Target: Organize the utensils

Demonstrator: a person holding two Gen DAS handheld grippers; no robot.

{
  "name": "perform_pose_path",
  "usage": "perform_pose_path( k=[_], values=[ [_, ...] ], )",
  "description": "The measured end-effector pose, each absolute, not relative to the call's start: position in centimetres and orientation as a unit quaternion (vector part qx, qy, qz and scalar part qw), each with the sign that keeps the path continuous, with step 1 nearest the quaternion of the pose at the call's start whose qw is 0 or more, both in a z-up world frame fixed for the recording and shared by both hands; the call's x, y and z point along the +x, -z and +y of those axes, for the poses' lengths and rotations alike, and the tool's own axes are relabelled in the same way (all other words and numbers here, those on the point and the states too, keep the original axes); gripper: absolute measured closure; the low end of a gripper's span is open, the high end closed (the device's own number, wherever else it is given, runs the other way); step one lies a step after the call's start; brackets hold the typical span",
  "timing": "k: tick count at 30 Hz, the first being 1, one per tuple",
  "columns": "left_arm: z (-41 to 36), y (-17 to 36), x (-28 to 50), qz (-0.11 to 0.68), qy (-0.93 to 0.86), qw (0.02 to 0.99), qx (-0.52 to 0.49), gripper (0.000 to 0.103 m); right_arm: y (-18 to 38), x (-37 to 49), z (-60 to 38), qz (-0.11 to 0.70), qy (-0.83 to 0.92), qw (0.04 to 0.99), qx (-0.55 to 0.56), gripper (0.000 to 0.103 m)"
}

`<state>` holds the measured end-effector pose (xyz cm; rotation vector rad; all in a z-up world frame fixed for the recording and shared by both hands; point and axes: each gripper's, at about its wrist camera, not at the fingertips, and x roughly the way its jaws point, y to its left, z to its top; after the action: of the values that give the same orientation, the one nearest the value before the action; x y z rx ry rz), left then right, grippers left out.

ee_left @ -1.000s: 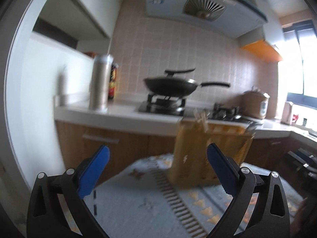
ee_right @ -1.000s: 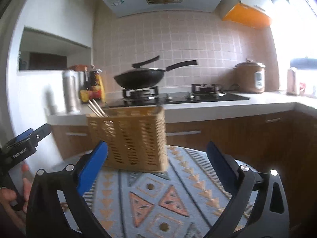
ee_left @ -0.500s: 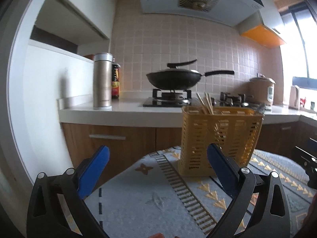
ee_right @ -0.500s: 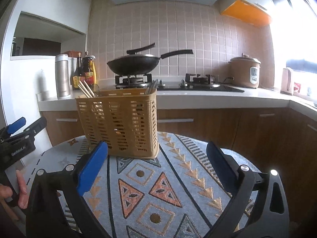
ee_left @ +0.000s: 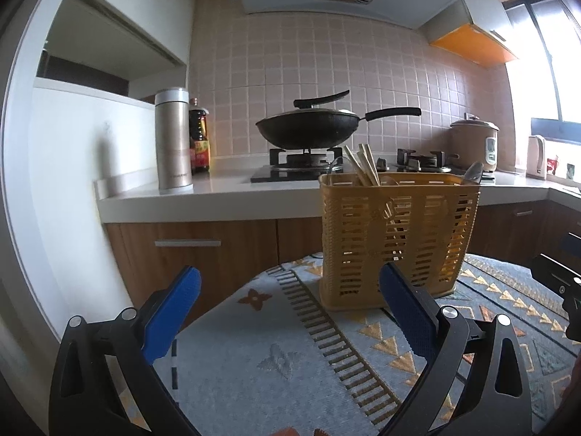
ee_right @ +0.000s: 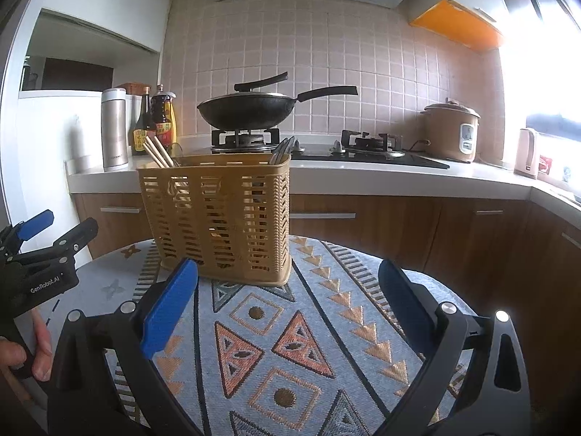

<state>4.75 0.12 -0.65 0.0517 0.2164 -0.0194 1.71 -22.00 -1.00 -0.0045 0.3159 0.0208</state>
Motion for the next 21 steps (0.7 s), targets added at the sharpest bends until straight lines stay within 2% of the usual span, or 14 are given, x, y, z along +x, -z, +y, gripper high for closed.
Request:
perform_pose_path(
  k=[21],
  values=[
    [-0.30, 0.63, 4.71, 0.108, 0.011, 0.993, 0.035, 0.008, 0.94, 1.30, -21.24, 0.150, -0.011, 0.988, -0.023, 0.008]
  ],
)
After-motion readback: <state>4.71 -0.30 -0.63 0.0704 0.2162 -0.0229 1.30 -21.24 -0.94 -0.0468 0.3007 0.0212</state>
